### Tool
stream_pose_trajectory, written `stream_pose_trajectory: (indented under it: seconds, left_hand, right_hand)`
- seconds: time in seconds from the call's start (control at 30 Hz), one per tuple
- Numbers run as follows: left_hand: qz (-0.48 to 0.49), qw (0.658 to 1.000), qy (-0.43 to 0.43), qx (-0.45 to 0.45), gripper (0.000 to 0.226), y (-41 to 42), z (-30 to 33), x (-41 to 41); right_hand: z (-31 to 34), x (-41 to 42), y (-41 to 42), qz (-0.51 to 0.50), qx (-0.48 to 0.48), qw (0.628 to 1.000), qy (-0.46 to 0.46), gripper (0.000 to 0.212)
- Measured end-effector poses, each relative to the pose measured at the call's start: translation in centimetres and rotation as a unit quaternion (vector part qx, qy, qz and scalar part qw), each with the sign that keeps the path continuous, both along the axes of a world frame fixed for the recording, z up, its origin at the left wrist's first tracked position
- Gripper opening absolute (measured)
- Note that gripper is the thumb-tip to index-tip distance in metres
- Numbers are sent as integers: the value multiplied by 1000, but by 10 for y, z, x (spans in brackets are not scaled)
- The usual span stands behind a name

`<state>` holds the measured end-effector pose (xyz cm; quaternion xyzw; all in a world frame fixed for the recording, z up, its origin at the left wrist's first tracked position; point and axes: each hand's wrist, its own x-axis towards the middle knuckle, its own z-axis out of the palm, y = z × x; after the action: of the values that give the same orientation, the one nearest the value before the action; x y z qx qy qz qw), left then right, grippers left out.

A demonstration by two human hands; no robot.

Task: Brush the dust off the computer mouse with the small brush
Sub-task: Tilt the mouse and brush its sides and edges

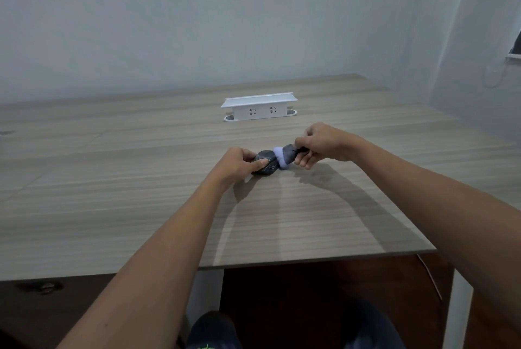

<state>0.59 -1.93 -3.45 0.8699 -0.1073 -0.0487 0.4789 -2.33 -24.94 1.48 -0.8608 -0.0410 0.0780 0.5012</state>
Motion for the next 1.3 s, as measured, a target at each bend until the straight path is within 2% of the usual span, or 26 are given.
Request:
stream_pose_trajectory:
  seconds: [0.2, 0.4, 0.63, 0.73, 0.87, 0.93, 1.07, 1.17, 1.3]
  left_hand:
    - [7, 1000, -12, 12, 31, -3, 0, 1]
    - [15, 999, -26, 29, 32, -5, 1, 3]
    - [33, 999, -26, 23, 33, -7, 1, 3]
    - [33, 999, -26, 22, 33, -7, 2, 3]
    - [31, 999, -26, 25, 33, -7, 1, 5]
    - [32, 999, -25, 25, 34, -7, 1, 6]
    - [35, 999, -20, 16, 34, -6, 0, 5]
    - [34, 999, -20, 12, 33, -7, -1, 6]
    - [30, 999, -19, 7, 33, -7, -1, 6]
  right_hand:
    - [-11, 2, 6, -16, -52, 997, -56, 29]
    - [1, 1, 6, 55, -16, 998, 12, 30]
    - [-9, 2, 15, -45, -83, 994, -48, 29]
    - [-8, -4, 19, -28, -54, 998, -29, 26]
    - [3, -10, 21, 22, 4, 999, 44, 30]
    - [5, -10, 22, 4, 3, 999, 42, 28]
    - [6, -10, 25, -83, -19, 996, 2, 10]
    - [3, -14, 32, -108, -5, 994, 23, 8]
    - [14, -23, 41, -93, 40, 992, 77, 10]
